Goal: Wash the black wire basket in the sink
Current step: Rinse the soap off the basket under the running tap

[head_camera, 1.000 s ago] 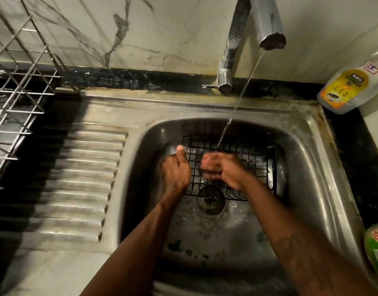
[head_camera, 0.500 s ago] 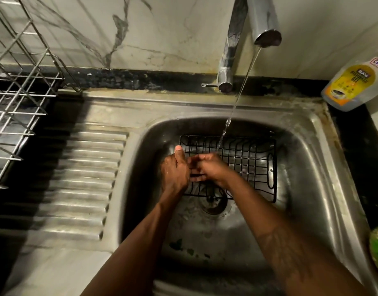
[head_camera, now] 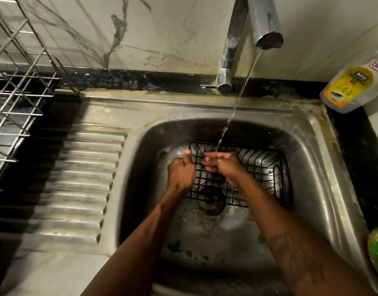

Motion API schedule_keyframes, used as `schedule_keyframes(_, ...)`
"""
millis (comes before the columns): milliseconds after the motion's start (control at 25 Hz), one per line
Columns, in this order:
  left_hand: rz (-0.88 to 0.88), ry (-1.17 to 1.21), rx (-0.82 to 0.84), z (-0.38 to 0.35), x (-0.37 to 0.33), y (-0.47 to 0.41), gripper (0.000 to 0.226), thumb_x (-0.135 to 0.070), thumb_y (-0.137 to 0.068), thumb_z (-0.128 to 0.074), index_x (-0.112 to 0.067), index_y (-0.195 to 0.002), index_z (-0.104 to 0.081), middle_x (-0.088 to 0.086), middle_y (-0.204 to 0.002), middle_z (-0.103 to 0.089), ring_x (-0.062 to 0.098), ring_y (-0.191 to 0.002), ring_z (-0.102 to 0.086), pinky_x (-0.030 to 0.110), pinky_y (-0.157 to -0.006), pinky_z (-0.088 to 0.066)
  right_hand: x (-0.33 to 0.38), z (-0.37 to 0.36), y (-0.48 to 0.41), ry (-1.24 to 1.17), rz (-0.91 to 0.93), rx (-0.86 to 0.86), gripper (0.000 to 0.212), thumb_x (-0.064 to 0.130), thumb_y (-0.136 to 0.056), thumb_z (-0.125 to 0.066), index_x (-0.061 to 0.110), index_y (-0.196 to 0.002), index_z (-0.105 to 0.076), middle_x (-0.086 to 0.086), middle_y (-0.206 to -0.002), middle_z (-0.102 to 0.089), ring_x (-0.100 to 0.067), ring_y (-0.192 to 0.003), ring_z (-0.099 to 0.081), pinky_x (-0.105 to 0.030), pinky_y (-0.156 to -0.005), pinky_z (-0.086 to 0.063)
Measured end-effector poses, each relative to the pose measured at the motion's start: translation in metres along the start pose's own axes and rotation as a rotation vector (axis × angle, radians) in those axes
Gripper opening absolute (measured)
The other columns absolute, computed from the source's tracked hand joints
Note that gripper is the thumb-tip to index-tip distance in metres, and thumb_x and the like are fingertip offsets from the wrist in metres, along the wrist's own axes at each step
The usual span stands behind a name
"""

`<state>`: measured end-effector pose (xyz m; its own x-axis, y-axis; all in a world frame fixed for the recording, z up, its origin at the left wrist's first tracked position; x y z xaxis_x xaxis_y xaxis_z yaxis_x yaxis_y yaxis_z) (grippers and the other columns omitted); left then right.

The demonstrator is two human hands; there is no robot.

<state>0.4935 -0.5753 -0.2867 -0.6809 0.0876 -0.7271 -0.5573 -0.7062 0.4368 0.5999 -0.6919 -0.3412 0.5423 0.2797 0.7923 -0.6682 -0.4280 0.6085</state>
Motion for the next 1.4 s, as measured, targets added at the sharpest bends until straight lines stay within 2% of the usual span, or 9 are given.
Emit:
schedule_keyframes(200,0.017,-0.062,0.048,-0.005,-0.006,-0.002,0.070,-0.058,-0.103,-0.029,0.000,-0.102,-0.067,0.026,-0.108,-0.068,0.042,-0.102,-0.062,0.042,-0.088,-0.048,-0.017,0.011,0.000,-0.166,-0.095,-0.023,0.030,-0.007,-0.089,-0.066,-0.001,-0.118,-0.068,-0.015,-0.103,-0.076,-0.026,-0.097,-0.075,-0.041,-0.090,-0.059)
schedule_keyframes(360,-0.014,-0.057,0.093,-0.005,-0.008,0.001,0.063,-0.053,-0.106,-0.028,-0.011,-0.070,-0.058,0.013,-0.079,-0.064,0.029,-0.075,-0.058,0.036,-0.072,-0.042,-0.009,0.017,0.000,-0.288,-0.143,0.115,0.025,0.000,-0.093,-0.062,0.004,-0.117,-0.067,-0.018,-0.119,-0.071,-0.027,-0.107,-0.072,-0.043,-0.094,-0.057)
schedule_keyframes(480,-0.003,-0.056,0.018,-0.004,-0.008,0.001,0.064,-0.053,-0.105,-0.029,-0.004,-0.097,-0.069,0.022,-0.110,-0.068,0.039,-0.105,-0.060,0.037,-0.089,-0.043,-0.009,0.007,-0.006,-0.307,-0.059,0.009,0.027,0.006,-0.096,-0.060,0.000,-0.123,-0.066,-0.016,-0.114,-0.073,-0.022,-0.099,-0.073,-0.036,-0.086,-0.060)
schedule_keyframes(720,-0.022,-0.008,-0.226,0.043,0.000,0.000,0.064,-0.047,-0.106,-0.033,0.007,-0.112,-0.068,0.034,-0.120,-0.061,0.045,-0.119,-0.056,0.045,-0.102,-0.041,0.001,-0.019,0.014,0.309,-0.135,0.414,0.017,0.005,-0.096,-0.064,0.006,-0.112,-0.070,-0.015,-0.107,-0.075,-0.029,-0.098,-0.074,-0.040,-0.083,-0.061)
schedule_keyframes(920,-0.044,-0.033,-0.299,0.055,0.001,0.003,0.066,-0.048,-0.105,-0.034,0.007,-0.105,-0.069,0.035,-0.110,-0.065,0.047,-0.109,-0.060,0.046,-0.093,-0.046,0.032,0.030,0.006,-0.010,0.075,-0.098,0.017,-0.002,-0.092,-0.061,-0.005,-0.107,-0.069,-0.019,-0.092,-0.074,-0.029,-0.084,-0.073,-0.035,-0.070,-0.061)
schedule_keyframes(1080,-0.071,-0.046,-0.356,0.059,0.002,0.006,0.066,-0.045,-0.106,-0.034,0.008,-0.097,-0.072,0.034,-0.102,-0.067,0.047,-0.102,-0.063,0.046,-0.087,-0.049,0.002,0.006,0.022,0.136,-0.163,0.177,0.023,-0.003,-0.088,-0.062,-0.001,-0.109,-0.070,-0.016,-0.102,-0.076,-0.030,-0.093,-0.075,-0.042,-0.087,-0.061)
schedule_keyframes(1200,-0.122,-0.036,-0.394,0.058,0.006,0.009,0.070,-0.044,-0.107,-0.032,0.007,-0.081,-0.072,0.031,-0.087,-0.069,0.046,-0.087,-0.067,0.048,-0.076,-0.053,0.003,0.008,0.026,0.349,-0.232,0.290,0.022,0.002,-0.088,-0.067,0.004,-0.108,-0.073,-0.011,-0.102,-0.077,-0.025,-0.098,-0.075,-0.039,-0.082,-0.060)
schedule_keyframes(1280,-0.151,-0.030,-0.438,0.056,0.007,0.014,0.069,-0.040,-0.108,-0.032,0.008,-0.078,-0.071,0.031,-0.083,-0.069,0.047,-0.082,-0.067,0.048,-0.072,-0.053,0.016,0.008,0.020,0.365,-0.104,0.182,0.015,0.003,-0.090,-0.066,0.004,-0.102,-0.074,-0.011,-0.093,-0.078,-0.024,-0.086,-0.076,-0.036,-0.070,-0.061)
schedule_keyframes(1400,-0.188,-0.043,-0.508,0.056,0.008,0.020,0.069,-0.038,-0.107,-0.029,0.006,-0.076,-0.071,0.031,-0.081,-0.069,0.050,-0.077,-0.065,0.049,-0.068,-0.052,0.033,0.004,0.009,-0.128,0.133,-0.101,0.018,0.000,-0.094,-0.053,0.003,-0.094,-0.071,-0.011,-0.081,-0.077,-0.022,-0.072,-0.075,-0.034,-0.067,-0.062)
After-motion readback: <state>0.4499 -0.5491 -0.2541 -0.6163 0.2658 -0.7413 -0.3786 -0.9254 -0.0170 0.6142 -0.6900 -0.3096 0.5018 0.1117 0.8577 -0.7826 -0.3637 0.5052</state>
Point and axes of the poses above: each hand's wrist, its own y-axis away from the middle knuckle, its own z-axis out of the back of the hand, x = y × z, the point moved 4 cm from there along -y, towards the middle knuckle
